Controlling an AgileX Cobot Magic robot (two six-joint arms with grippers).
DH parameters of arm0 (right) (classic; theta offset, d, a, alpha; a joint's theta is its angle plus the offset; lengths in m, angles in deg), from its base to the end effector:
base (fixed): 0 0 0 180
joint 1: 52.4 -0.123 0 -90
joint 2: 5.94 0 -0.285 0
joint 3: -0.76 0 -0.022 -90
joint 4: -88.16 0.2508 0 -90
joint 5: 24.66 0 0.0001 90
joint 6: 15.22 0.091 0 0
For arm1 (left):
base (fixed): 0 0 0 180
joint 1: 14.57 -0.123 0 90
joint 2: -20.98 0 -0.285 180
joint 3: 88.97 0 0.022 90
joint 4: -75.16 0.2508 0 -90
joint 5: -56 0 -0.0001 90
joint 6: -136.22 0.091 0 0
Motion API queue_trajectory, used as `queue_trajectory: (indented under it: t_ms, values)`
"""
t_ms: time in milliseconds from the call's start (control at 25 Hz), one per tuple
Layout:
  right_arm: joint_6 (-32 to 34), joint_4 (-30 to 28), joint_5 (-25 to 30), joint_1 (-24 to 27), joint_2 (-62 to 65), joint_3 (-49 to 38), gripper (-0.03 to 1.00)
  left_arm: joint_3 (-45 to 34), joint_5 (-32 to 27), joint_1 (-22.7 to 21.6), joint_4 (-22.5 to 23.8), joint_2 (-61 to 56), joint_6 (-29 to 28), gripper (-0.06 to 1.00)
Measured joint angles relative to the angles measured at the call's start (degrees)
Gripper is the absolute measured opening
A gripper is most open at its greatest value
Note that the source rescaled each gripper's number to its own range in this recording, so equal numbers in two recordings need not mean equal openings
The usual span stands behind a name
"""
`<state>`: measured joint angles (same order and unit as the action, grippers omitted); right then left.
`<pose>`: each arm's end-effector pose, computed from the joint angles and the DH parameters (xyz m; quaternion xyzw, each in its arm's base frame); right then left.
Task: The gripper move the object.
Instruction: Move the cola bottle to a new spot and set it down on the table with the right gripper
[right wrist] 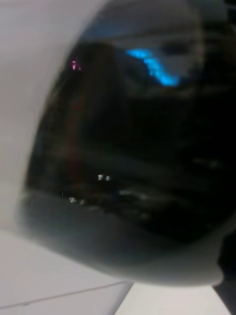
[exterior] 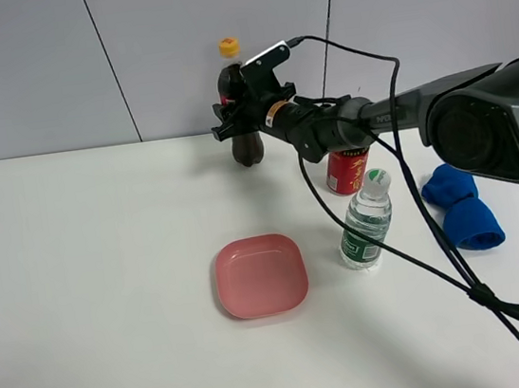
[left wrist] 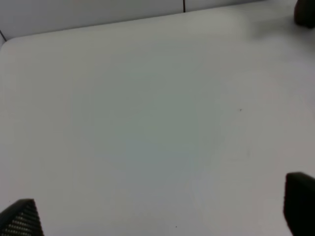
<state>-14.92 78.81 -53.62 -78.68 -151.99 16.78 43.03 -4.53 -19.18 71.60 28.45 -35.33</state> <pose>0.4734 0.2417 0.1197 -0.2510 0.7317 0.1312 0.6199 -0.0064 -0.0055 0.2805 0.0298 0.8471 0.0294 0.5298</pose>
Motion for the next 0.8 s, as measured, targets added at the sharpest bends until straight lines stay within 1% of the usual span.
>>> queue_trajectory:
  t_ms: [280,520,800]
  values:
    - [1.4,-0.1,0.7,0.0,0.8,0.0,0.00,0.0,0.0,0.0,0.0,0.0,0.0,1.00]
    - [2.7,-2.3,7.9,-0.4,4.7,-0.7,0.00,0.0,0.0,0.0,0.0,0.0,0.0,1.00]
    - [5.4,-5.1,12.6,-2.6,13.1,-0.7,0.00,0.0,0.0,0.0,0.0,0.0,0.0,1.00]
